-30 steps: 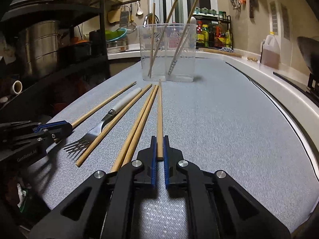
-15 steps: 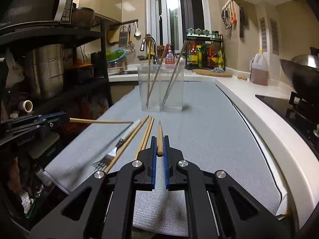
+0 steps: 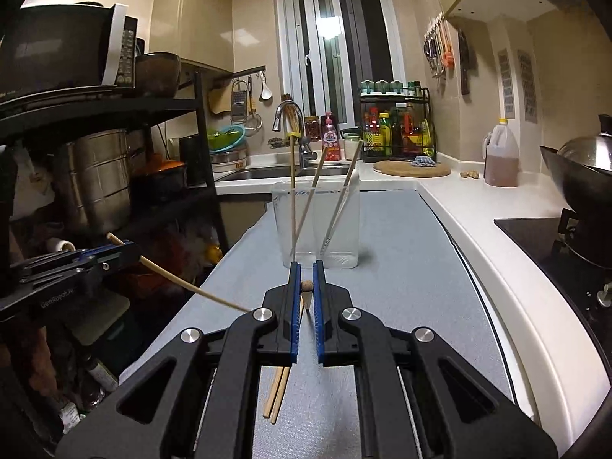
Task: Organize utensils
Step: 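Carry both chopsticks over the clear container and lower them in, then open both tools to drop the chopsticks into the container, then withdraw both tools back toward the remaining utensils, then grasp a chopstick with the right tool while the left tool grasps the white-handled fork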
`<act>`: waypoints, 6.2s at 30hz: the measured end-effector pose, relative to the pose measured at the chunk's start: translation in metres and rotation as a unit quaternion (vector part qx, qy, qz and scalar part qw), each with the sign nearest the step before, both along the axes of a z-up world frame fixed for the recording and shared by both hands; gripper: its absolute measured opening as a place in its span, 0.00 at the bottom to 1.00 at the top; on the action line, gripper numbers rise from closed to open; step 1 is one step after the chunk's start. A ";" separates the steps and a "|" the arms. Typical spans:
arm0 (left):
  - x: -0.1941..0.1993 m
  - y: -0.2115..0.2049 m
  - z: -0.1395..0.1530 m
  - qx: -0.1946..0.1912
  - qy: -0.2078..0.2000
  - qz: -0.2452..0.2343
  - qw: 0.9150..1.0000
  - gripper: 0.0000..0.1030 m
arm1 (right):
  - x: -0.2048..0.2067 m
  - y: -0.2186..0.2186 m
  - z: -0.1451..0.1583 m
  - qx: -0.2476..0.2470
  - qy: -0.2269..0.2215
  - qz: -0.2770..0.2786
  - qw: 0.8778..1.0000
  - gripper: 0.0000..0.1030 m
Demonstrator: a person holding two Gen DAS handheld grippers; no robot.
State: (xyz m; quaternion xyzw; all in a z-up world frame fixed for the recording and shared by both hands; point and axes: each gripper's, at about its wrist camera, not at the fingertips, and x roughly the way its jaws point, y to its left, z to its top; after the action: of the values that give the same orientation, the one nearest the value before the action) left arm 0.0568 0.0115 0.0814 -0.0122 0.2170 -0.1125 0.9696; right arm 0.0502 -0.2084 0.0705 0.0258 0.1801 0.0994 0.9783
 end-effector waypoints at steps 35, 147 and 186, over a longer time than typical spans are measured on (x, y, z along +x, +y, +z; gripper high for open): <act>0.062 -0.009 0.119 -0.007 -0.057 -0.037 0.998 0.06 | 0.061 -0.021 0.128 0.002 -0.059 0.017 0.998 0.06; -0.035 0.001 -0.081 0.061 0.115 0.115 0.985 0.93 | -0.015 0.035 -0.121 -0.046 0.167 0.027 0.984 0.28; 0.007 -0.014 -0.116 0.043 0.141 0.071 0.986 0.93 | 0.029 0.025 -0.139 -0.047 0.111 0.013 0.993 0.05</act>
State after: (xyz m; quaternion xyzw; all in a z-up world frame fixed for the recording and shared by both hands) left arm 0.0641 -0.0029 -0.0341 -0.0020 0.3551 -0.0313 0.9343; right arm 0.0792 -0.1830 -0.0680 -0.0121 0.2926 0.1000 0.9509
